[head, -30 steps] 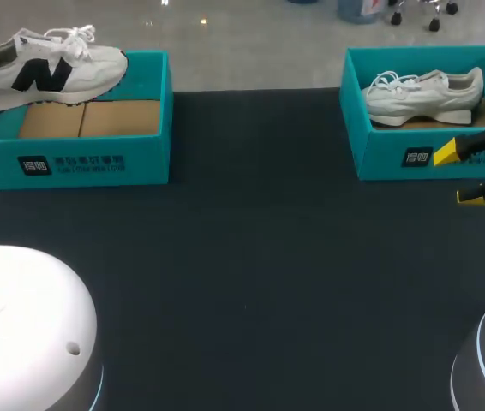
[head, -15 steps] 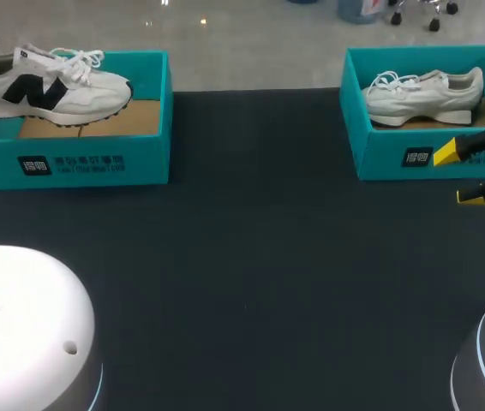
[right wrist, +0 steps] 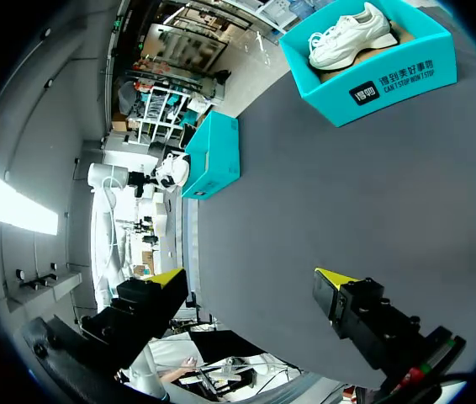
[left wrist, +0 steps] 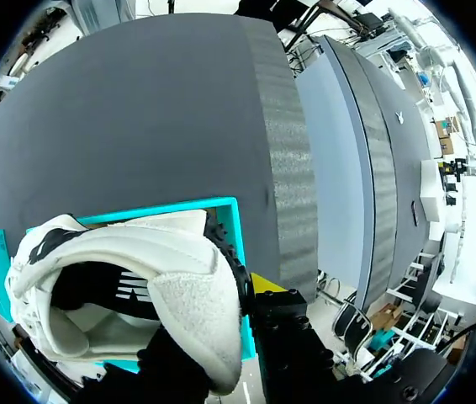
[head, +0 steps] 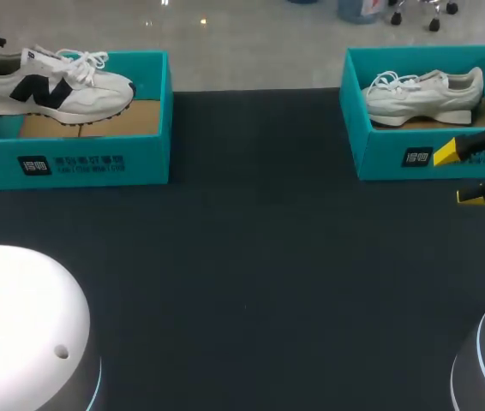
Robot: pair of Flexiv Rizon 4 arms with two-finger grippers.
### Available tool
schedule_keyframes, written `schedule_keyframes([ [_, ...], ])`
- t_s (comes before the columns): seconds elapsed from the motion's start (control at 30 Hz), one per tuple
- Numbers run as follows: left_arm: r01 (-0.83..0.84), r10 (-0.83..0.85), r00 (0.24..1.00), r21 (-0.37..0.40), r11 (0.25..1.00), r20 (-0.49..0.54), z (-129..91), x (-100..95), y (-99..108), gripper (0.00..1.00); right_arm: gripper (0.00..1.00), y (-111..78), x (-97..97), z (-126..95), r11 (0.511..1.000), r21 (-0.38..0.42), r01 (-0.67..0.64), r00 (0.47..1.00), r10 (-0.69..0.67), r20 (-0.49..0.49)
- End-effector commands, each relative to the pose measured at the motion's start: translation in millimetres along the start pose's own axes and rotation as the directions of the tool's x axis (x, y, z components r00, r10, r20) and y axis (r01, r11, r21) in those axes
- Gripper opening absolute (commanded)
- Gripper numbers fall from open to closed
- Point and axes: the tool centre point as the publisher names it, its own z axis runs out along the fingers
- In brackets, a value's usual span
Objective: Take the shoe out of the shoebox, open the shoe tongue, remove and reinsert the insole, then place the shoe into the shoebox
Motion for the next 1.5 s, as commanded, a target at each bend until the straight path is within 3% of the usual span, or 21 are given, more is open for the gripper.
schedule_keyframes([
  [0.03, 0.011, -0.011, 1.000, 0.000, 1.000, 0.012, 11, 3.9, 13, 0.00, 1.00, -0.3, -0.2, 1, 1.000, -0.001, -0.001, 1.000, 0.001, 0.003],
  [0.23, 0.023, -0.023, 0.999, -0.012, 1.000, 0.032, 24, 2.8, 19, 0.00, 1.00, -0.3, -0.2, 1, 1.000, -0.001, -0.001, 1.000, 0.001, 0.003],
  [0.67, 0.026, -0.025, 0.999, -0.030, 0.999, 0.031, 58, -23.1, 31, 0.00, 1.00, -0.3, -0.2, 1, 1.000, -0.001, -0.001, 1.000, 0.001, 0.003],
  [1.13, -0.002, 0.004, 0.999, -0.047, 0.999, 0.044, 102, -38.6, 27, 0.00, 1.00, -0.3, -0.2, 1, 1.000, -0.001, -0.001, 1.000, 0.001, 0.003],
  [1.5, -0.007, 0.008, 0.999, -0.015, 1.000, 0.041, 139, -48.2, 19, 0.00, 1.00, -0.3, -0.2, 1, 1.000, -0.001, -0.001, 1.000, 0.001, 0.003],
])
